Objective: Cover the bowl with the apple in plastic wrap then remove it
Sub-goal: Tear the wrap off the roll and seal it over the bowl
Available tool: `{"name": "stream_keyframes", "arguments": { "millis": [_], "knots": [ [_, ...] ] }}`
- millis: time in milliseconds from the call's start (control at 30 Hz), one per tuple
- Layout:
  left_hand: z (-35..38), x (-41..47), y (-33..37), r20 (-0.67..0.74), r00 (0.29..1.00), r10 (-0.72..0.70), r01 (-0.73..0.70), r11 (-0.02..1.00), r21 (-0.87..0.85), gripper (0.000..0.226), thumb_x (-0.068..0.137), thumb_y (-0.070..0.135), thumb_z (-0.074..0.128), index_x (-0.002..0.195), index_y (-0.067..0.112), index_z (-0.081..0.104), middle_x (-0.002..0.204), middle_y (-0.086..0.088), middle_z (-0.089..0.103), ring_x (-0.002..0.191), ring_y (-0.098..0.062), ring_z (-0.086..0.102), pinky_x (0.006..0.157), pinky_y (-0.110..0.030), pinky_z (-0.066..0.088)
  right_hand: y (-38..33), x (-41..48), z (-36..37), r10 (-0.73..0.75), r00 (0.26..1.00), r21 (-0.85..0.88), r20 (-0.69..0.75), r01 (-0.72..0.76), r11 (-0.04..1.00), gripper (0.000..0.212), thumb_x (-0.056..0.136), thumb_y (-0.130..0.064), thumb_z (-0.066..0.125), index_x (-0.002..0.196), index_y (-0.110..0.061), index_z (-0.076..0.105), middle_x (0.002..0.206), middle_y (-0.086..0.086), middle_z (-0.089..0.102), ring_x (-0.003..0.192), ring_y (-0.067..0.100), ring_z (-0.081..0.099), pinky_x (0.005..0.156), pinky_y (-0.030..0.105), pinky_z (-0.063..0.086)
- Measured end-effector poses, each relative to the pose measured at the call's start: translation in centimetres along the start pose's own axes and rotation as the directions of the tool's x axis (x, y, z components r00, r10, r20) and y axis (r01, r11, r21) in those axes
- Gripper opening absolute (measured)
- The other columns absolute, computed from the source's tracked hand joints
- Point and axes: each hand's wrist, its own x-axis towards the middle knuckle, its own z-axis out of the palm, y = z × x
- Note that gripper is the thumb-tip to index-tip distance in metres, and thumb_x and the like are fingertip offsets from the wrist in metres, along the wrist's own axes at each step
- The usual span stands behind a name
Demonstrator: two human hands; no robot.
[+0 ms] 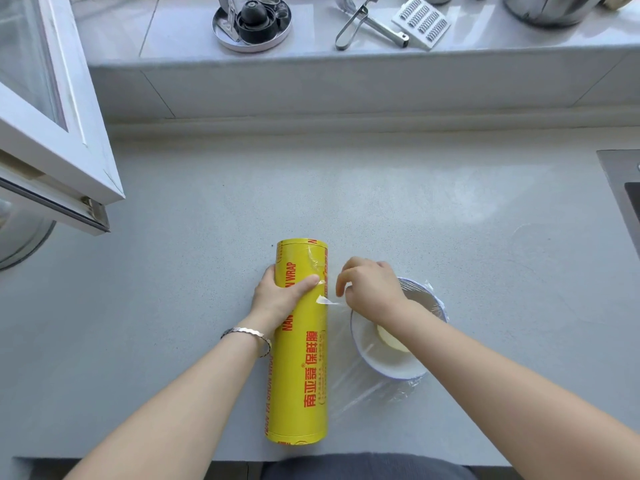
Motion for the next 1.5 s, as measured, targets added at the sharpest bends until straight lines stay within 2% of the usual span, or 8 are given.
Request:
{"name": "stream_keyframes", "arguments": {
  "millis": [167,367,600,800,933,1133,1300,1500],
  "knots": [
    [-0.4,0.0,-0.1,0.002,0.998,0.066,-0.066,0.998,0.01,0.075,0.074,0.045,0.071,0.134,0.019,0.035,0.122,-0.004,0.056,0.097,-0.02,0.055,0.082,-0.034,0.048,-0.1,-1.4,-0.1,-0.097,0.995,0.115,0.033,0.092,0.989,0.031,0.087,-0.016,0.041,0.099,-0.02,0.069,0.112,-0.001,0.065,0.109,0.017,0.054,0.1,0.03,0.026],
    [0.0,-1.0,-1.0,-0.018,0.995,0.095,-0.094,0.993,0.077,0.077,0.079,0.055,0.058,0.14,0.02,0.024,0.128,-0.006,0.055,0.107,-0.026,0.058,0.085,-0.034,0.046,-1.9,-1.3,0.3,-0.085,0.982,-0.031,0.167,0.092,0.995,0.037,0.083,-0.049,0.051,0.088,-0.017,0.068,0.101,0.005,0.067,0.102,0.02,0.056,0.098,0.036,0.031],
    [0.5,-1.1,-1.1,-0.035,0.996,0.08,-0.075,0.989,0.124,0.078,0.077,0.059,0.057,0.135,0.015,0.028,0.129,-0.011,0.052,0.111,-0.03,0.056,0.093,-0.041,0.047,-2.6,-1.6,0.9,-0.059,0.992,-0.067,0.108,0.066,0.996,0.036,0.084,-0.027,0.045,0.051,-0.017,0.035,0.054,0.003,0.044,0.066,0.026,0.042,0.095,0.034,0.035],
    [0.5,-1.2,-1.0,-0.045,0.994,0.101,-0.095,0.987,0.129,0.078,0.079,0.058,0.056,0.137,0.014,0.027,0.13,-0.01,0.052,0.112,-0.03,0.055,0.095,-0.043,0.046,-2.3,-1.1,1.7,-0.02,0.999,-0.117,0.048,0.026,0.993,0.041,0.085,-0.022,0.044,0.048,-0.019,0.026,0.088,0.013,0.071,0.081,0.033,0.059,0.093,0.032,0.034],
    [0.3,-1.3,-1.1,-0.031,0.995,0.1,-0.096,0.99,0.108,0.08,0.079,0.059,0.055,0.138,0.016,0.025,0.13,-0.009,0.052,0.111,-0.028,0.056,0.093,-0.043,0.048,-2.2,-1.6,1.3,-0.01,1.0,-0.093,-0.02,0.008,0.996,0.005,0.082,-0.025,0.048,0.081,-0.021,0.048,0.104,0.004,0.067,0.094,0.026,0.06,0.095,0.034,0.03],
    [0.3,-1.2,-1.0,-0.035,0.995,0.095,-0.09,0.988,0.122,0.077,0.08,0.058,0.055,0.137,0.015,0.026,0.13,-0.011,0.052,0.112,-0.03,0.055,0.092,-0.04,0.046,-2.2,-2.7,1.9,-0.201,0.978,-0.148,0.056,0.207,0.967,0.028,0.087,-0.016,0.046,0.097,-0.022,0.071,0.13,0.003,0.05,0.124,0.022,0.041,0.106,0.032,0.015],
    [0.3,-1.3,-1.0,-0.035,0.995,0.094,-0.09,0.991,0.104,0.076,0.081,0.057,0.054,0.137,0.015,0.026,0.129,-0.01,0.052,0.11,-0.029,0.056,0.089,-0.039,0.046,-2.2,-4.4,1.8,-0.205,0.979,-0.012,0.006,0.205,0.979,0.064,0.074,-0.041,0.018,0.094,-0.016,0.072,0.126,0.006,0.055,0.122,0.024,0.043,0.113,0.038,0.011],
    [0.3,-1.4,-1.0,-0.037,0.995,0.095,-0.091,0.992,0.086,0.074,0.081,0.055,0.055,0.136,0.014,0.028,0.127,-0.01,0.055,0.108,-0.028,0.056,0.085,-0.035,0.045,-2.6,-4.4,2.5,-0.185,0.982,-0.079,0.029,0.186,0.979,0.036,0.085,-0.043,0.05,0.082,-0.013,0.07,0.138,0.007,0.049,0.135,0.018,0.034,0.117,0.039,0.004]
  ]
}}
